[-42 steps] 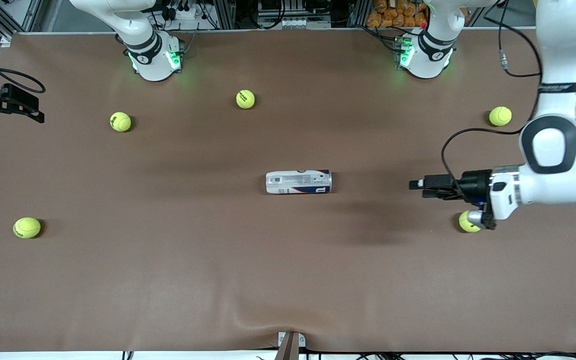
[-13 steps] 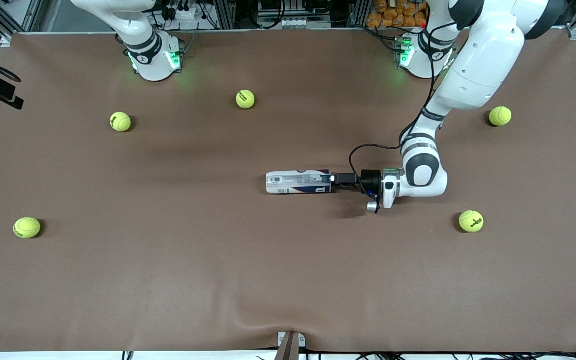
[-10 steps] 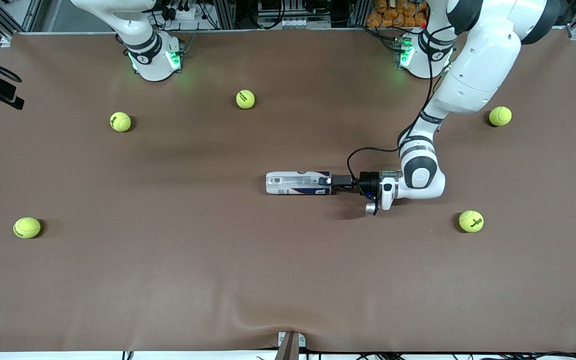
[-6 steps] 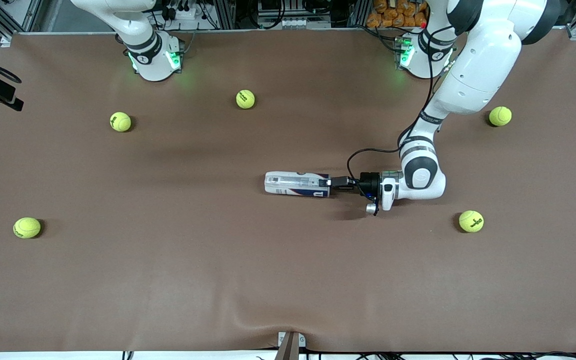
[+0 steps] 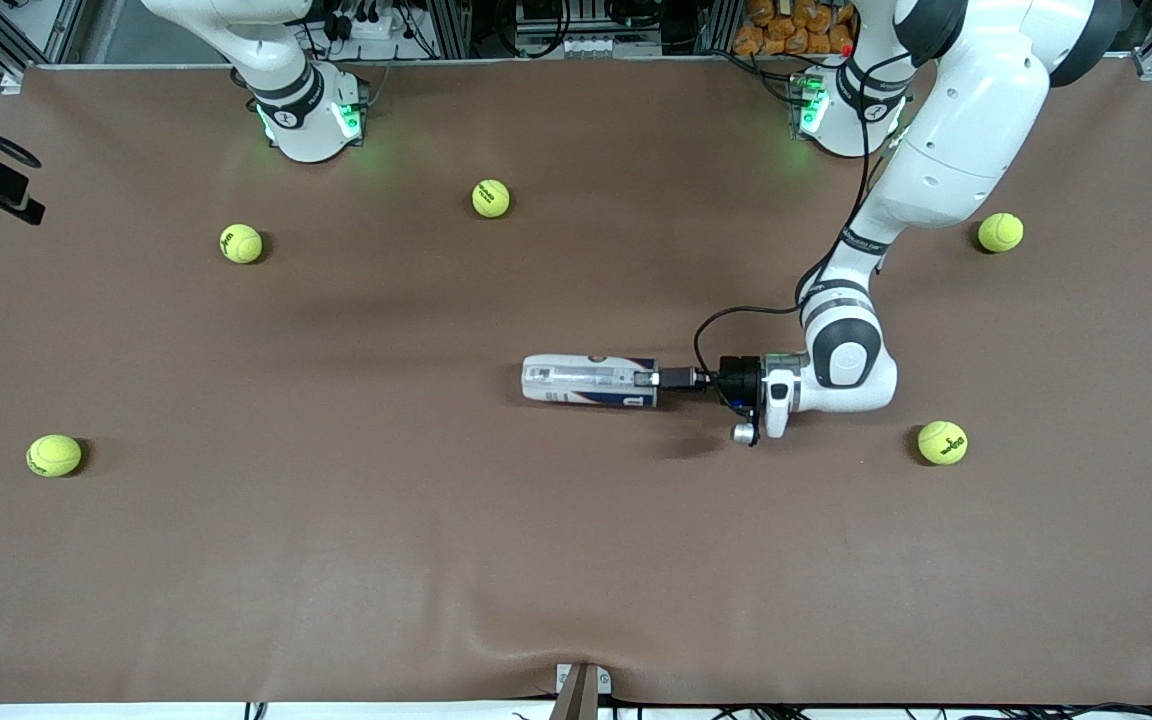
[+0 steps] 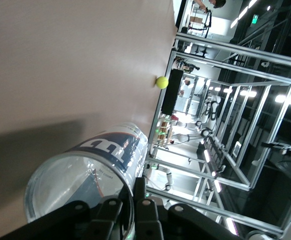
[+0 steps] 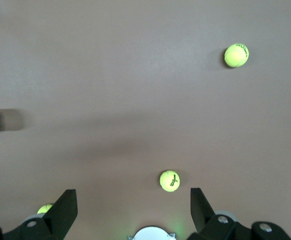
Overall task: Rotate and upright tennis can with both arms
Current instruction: 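Close the left gripper around the can's end, then lift and rotate the can upright with the left gripper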
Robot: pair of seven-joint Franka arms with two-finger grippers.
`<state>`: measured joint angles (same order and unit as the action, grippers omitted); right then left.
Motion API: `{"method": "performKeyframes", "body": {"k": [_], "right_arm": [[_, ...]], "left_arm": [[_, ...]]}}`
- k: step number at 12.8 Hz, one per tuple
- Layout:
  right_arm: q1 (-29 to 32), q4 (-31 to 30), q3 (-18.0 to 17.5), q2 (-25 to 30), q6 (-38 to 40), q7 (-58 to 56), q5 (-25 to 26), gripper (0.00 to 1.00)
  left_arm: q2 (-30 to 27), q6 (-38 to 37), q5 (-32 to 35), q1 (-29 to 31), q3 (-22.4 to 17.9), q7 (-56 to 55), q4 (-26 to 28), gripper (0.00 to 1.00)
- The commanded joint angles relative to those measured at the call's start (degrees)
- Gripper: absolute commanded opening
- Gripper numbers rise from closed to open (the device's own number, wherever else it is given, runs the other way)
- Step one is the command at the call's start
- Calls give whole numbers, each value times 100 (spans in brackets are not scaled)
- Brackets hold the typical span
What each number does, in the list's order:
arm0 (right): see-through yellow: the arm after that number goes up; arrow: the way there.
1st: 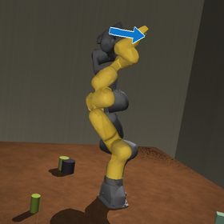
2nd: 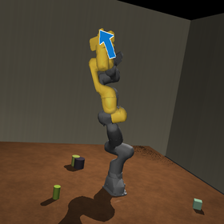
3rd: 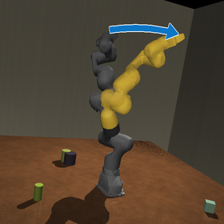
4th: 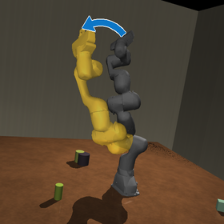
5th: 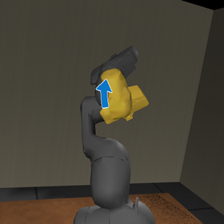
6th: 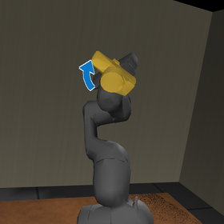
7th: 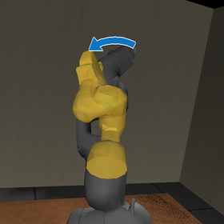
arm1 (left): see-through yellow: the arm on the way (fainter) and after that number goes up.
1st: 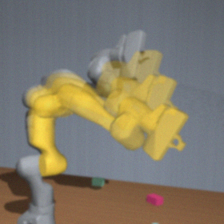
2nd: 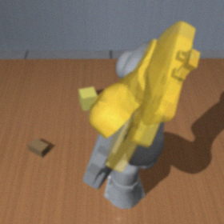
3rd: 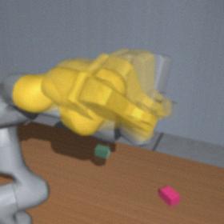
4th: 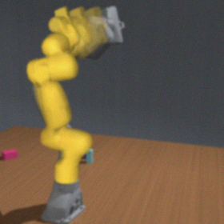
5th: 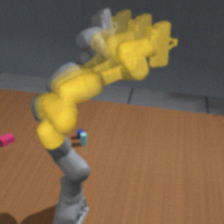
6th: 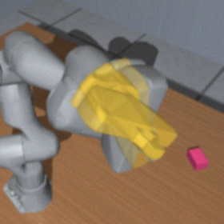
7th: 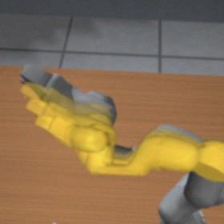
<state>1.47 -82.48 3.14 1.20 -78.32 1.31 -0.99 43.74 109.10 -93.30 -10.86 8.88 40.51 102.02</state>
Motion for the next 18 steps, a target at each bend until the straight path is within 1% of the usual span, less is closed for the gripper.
{"method": "performKeyframes", "body": {"k": [1, 2, 4, 5, 6, 8, 10, 11, 13, 16, 18], "right_arm": [[3, -23, -15, 30, -149, -87, 47, 100], [-6, -23, -15, 12, -149, -87, 47, 100], [-15, -23, -15, 3, -149, -96, 47, 100], [-15, -23, -24, 3, -140, -96, 47, 100], [-15, -23, -24, 3, -149, -96, 47, 100], [-15, -23, -15, 3, -140, -96, 47, 100], [-15, -23, -24, 3, -140, -96, 38, 100], [-15, -23, -24, 3, -140, -96, 29, 100], [-15, -23, -24, 3, -140, -96, 29, 100], [-15, -23, -24, 3, -131, -104, 29, 100], [-15, -23, -24, 3, -131, -104, 29, 100]], "left_arm": [[-146, 364, -48, -214, -53, -866, -418, 0], [-224, 514, 4, -284, -71, -1156, -524, 0], [-304, 656, 651, -302, -71, -1989, -883, 0], [-382, 657, 907, -302, -71, -2351, -964, 0], [-462, 657, 1031, -294, -80, -2563, -1043, 0], [-524, 665, 1592, -241, -123, -2819, -1166, 0], [-821, 665, 2661, -206, -351, -3213, -1228, 0], [-962, 657, 3398, -197, -370, -3729, -1385, 0], [-1138, 648, 4770, -267, -318, -5063, -1702, 0], [-1612, 412, 6029, -433, -194, -6533, -1703, 0], [-1815, 200, 7197, -792, -176, -7666, -1747, 0]]}}
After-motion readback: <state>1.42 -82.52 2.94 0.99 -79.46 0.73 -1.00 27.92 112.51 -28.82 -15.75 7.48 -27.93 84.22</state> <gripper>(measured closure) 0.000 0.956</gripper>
